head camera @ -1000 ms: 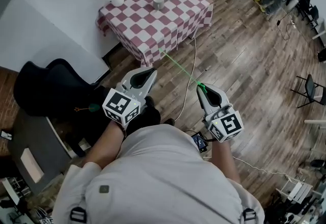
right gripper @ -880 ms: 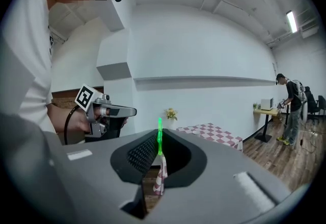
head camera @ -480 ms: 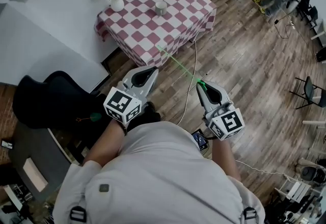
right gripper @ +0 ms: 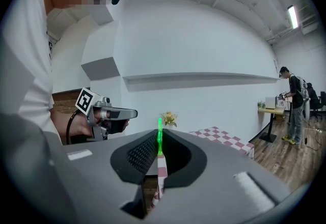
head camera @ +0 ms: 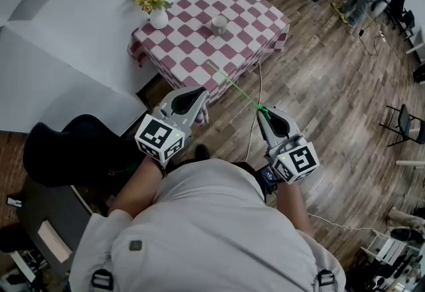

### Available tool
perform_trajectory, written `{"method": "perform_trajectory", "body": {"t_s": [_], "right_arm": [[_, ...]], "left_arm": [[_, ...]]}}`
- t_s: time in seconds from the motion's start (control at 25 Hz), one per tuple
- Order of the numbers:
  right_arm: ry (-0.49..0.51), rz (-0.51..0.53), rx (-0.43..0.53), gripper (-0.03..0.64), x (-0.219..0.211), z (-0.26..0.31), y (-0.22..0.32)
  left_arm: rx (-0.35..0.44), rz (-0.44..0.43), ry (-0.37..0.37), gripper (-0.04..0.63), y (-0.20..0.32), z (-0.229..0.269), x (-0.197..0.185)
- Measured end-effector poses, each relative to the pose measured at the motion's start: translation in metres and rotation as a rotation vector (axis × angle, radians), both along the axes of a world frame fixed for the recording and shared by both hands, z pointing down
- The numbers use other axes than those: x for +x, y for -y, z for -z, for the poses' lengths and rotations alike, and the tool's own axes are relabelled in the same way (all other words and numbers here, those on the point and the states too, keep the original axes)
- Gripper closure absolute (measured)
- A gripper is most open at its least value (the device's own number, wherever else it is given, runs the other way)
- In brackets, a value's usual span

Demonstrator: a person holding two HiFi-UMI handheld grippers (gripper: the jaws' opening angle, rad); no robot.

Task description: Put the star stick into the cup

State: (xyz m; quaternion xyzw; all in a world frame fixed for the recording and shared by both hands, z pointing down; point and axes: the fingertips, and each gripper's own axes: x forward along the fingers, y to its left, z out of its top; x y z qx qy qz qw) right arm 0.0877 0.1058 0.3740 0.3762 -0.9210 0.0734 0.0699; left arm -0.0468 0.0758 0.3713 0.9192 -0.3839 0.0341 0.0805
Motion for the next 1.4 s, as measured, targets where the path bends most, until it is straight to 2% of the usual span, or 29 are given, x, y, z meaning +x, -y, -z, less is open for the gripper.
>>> {"method": "perform_trajectory", "body": {"t_s": [0.32,0.72,1.2,1.4], "right_arm": [[0.019,0.02,-0.027,0.589,-0.018,-0.01,0.027],[0.005,0.081,-0.021,0.589,-0.011,-0.003,0.069],[0.017,0.11,-0.013,0.589,0.047,-0.007,0.12],[0.025,0.115,0.0,0.589,0.06,-0.006,0.122]], "left_arm": [[-0.025,0.018,0.004,0.591,0.023,-0.008,-0.017],[-0.032,0.063,0.001,0.591,0.055,-0.004,-0.007],[-0.017,0.105,0.016,0.591,0.104,-0.003,0.046],[-0.008,0.13,0.019,0.591,0.105,-0.006,0.053]]}}
